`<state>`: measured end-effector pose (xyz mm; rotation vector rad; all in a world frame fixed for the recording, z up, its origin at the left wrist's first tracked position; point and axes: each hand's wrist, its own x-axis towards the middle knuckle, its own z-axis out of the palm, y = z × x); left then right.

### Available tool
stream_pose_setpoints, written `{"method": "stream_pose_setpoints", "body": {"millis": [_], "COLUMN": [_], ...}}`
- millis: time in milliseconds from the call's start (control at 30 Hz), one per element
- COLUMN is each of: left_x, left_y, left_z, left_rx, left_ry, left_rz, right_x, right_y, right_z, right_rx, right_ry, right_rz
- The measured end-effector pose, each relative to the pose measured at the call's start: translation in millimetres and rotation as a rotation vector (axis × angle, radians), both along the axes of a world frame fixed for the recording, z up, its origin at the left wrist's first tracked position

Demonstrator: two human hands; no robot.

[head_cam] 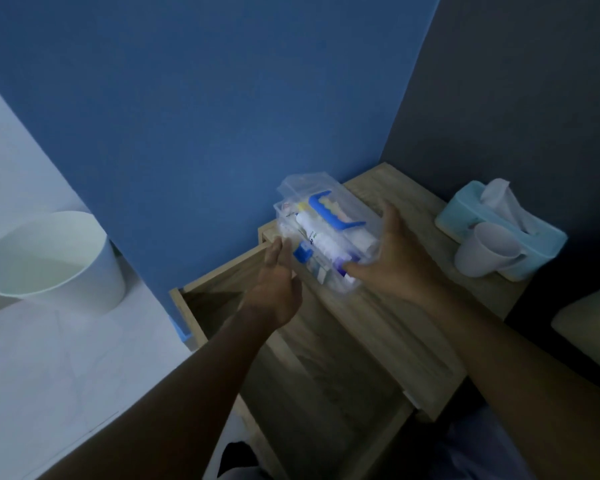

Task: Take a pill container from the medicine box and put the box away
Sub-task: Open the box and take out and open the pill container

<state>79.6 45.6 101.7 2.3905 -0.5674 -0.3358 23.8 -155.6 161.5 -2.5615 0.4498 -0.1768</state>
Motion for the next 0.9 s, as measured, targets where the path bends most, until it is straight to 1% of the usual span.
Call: {"method": "stream_pose_setpoints", "body": {"millis": [100,200,300,367,400,500,633,700,800,867,900], "left_x": [3,7,11,10,10,10,8,7,7,7,8], "left_y": [-2,-12,-23,-26,-27,-29,-28,-29,-30,-29,-29], "left_z": [19,28,25,19,16,12,9,8,8,7,6], "left_rx": [0.072,0.183,0.35,0.418,0.435,0.468,0.46,0.446,0.439,0.425,0.418], "left_ry": [-0.065,-0.174,-0.236,-0.262,-0.283,-0.342,-0.356,-0.358,-0.375,-0.37,-0.367], "left_rz": [-0.092,-0.205,-0.297,-0.302,-0.301,-0.31,-0.309,-0.305,-0.305,-0.304,-0.302], "right_x": [4,7,7,9,10,14,19,20,20,21,23], "right_y": [-12,-29,-47,-58,-63,-70,-74,-74,-74,-69,-66], "right_z": [29,48,48,40,34,9,-32,-49,-58,-56,-52], "right_rx": [0.006,-0.113,-0.206,-0.212,-0.193,-0.13,-0.161,-0.032,0.147,0.181,0.153], "right_ry": [-0.173,-0.377,-0.466,-0.465,-0.433,-0.305,-0.098,-0.05,-0.069,-0.167,-0.246], "right_rz": [0.04,0.083,0.014,-0.072,-0.113,-0.24,-0.38,-0.387,-0.418,-0.461,-0.466]}}
